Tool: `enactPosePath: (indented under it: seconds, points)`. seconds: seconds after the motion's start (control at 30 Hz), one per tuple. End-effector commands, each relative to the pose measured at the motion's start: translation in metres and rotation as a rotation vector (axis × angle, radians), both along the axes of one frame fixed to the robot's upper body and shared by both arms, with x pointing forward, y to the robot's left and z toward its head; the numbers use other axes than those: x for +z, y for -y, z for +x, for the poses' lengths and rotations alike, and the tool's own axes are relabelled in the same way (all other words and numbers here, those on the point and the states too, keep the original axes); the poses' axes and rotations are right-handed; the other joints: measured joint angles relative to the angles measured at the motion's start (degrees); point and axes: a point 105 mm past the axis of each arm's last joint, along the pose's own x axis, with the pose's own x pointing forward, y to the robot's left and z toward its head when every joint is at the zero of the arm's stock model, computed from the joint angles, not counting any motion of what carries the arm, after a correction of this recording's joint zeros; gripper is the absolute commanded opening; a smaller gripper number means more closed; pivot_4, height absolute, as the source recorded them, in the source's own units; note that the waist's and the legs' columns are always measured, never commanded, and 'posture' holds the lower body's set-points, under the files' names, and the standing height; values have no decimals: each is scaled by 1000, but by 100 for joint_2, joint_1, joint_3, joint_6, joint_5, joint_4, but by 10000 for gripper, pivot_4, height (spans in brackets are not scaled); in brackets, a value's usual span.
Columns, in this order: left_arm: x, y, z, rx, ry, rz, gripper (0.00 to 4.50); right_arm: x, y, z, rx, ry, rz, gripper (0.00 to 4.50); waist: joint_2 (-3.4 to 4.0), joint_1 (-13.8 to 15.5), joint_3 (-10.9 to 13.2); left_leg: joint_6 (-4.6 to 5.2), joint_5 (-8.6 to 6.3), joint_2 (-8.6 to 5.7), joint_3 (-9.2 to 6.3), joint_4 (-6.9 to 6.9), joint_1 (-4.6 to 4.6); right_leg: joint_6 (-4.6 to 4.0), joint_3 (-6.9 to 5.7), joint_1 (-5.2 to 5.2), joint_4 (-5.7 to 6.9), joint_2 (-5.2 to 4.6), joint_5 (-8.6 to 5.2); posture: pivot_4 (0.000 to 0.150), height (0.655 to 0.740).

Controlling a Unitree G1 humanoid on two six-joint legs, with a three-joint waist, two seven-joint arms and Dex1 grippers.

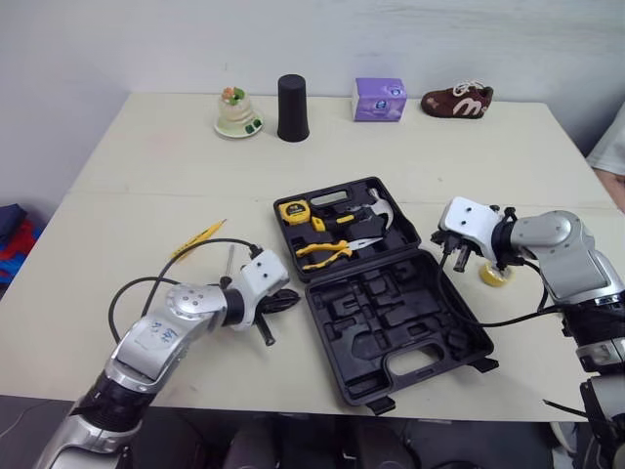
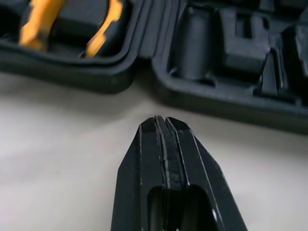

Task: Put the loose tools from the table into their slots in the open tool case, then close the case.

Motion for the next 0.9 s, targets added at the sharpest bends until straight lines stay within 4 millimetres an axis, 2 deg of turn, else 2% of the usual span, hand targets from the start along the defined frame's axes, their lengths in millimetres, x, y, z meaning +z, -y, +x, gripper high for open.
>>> enactPosePath:
  seconds: [0.03,0.13,0.37,0.53,0.7,0.77,0.9]
  points:
    - [6,6,7,3,46,2,0,6,-2,3,22,0,12,274,0,-4,0,0,1,1,0,1,0,0,0,0,1,2,0,1500,7400]
    - [3,9,12,29,47,12,0,-6,-8,1,47,-66,56,274,0,0,0,-1,1,2,-1,4,1,0,-1,2,4,3,0,1500,7400]
    - [4,13,24,58,74,-16,0,-15,-24,0,126,-85,139,274,0,-4,0,-1,1,3,1,11,1,0,0,2,8,2,0,1500,7400]
    - [14,18,25,15,107,-20,0,-15,-30,-17,210,-126,162,274,0,6,0,-1,1,3,-3,13,1,0,-2,2,13,2,0,1500,7400]
    - [14,15,29,-61,152,31,0,-13,-43,-52,347,-162,215,274,0,16,0,-2,0,4,-7,12,-4,1,-7,2,7,2,0,1500,7400]
    - [14,12,31,-76,178,58,0,-11,-44,-59,345,-165,235,274,0,9,0,-2,0,3,-7,12,-4,1,-8,2,7,1,0,1500,7400]
    - [11,11,32,-100,168,59,0,-14,-33,-64,268,-140,208,274,0,-2,0,0,-2,4,-3,12,0,1,-3,1,15,0,0,1500,7400]
